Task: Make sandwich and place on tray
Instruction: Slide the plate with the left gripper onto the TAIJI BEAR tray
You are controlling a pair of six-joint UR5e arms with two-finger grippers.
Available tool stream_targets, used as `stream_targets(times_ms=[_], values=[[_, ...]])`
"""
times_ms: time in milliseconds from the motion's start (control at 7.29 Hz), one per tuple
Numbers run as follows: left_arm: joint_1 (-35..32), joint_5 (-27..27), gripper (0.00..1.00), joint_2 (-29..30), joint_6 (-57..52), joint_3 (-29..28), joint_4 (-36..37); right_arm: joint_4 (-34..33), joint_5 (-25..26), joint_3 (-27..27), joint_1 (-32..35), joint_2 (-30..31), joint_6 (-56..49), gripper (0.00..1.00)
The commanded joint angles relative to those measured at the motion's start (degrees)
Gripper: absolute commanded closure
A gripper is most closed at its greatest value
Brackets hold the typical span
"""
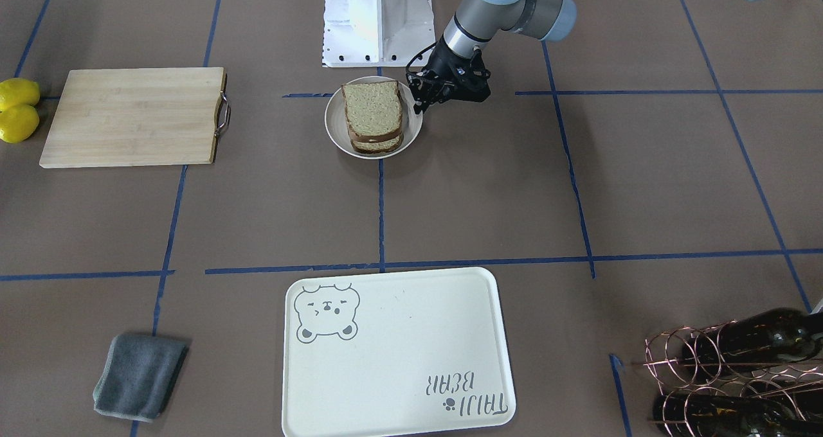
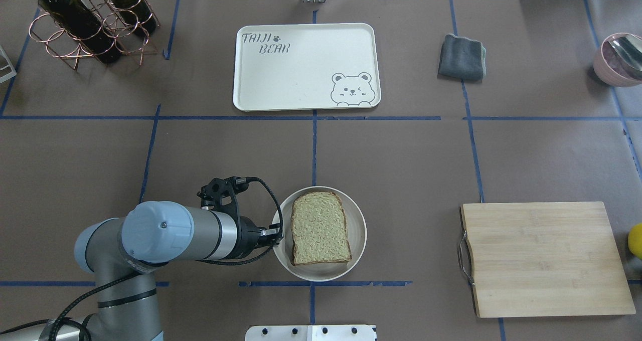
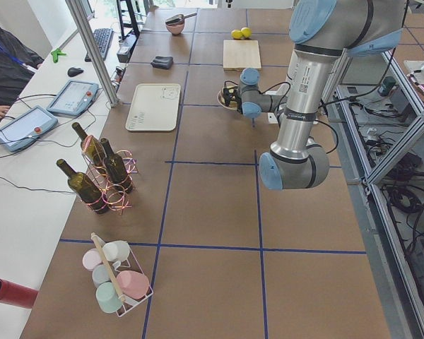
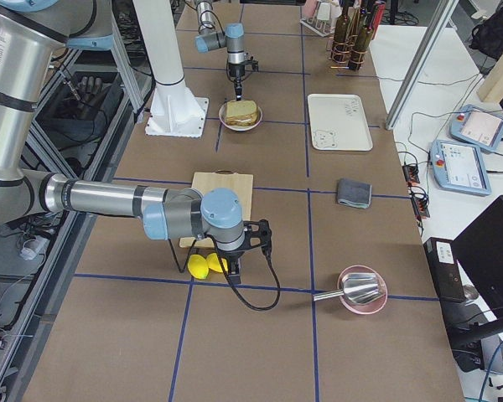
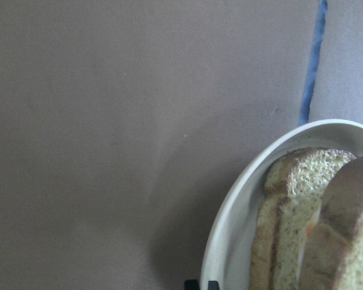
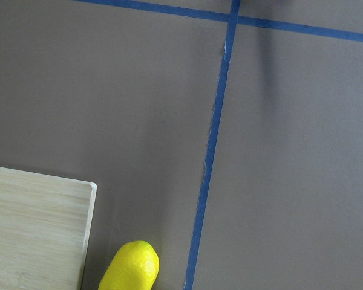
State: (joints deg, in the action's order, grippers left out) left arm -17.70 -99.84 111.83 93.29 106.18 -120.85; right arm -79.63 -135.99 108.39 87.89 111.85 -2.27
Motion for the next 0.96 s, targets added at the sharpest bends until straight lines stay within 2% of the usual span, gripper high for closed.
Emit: stream_targets(times_ms=[0, 274, 411, 686, 823], values=[[-4.16, -0.27, 1.00, 0.49, -0.21, 1.22, -0.70, 0.00, 0.20, -0.02, 0.00, -0.14, 0.16, 0.00], [-10.13, -0.71, 1.00, 1.54, -3.00, 0.00, -3.42, 0.09, 0.28, -0.11, 0.00, -0.23, 0.25, 0.00], [-13.47, -0.97, 1.00, 3.81, -5.20, -2.71, -3.34, 0.09, 0.37, -0.19, 0.00, -0.23, 0.25, 0.00], [-19.27, -7.02, 1.00, 10.31, -10.47, -11.82, -3.34, 0.09, 0.37, -0.19, 0.00, -0.23, 0.25, 0.00], [-21.82, -9.22, 1.00, 14.78, -12.93, -18.92, -3.34, 0.09, 0.37, -0.28, 0.00, -0.23, 0.33, 0.00]])
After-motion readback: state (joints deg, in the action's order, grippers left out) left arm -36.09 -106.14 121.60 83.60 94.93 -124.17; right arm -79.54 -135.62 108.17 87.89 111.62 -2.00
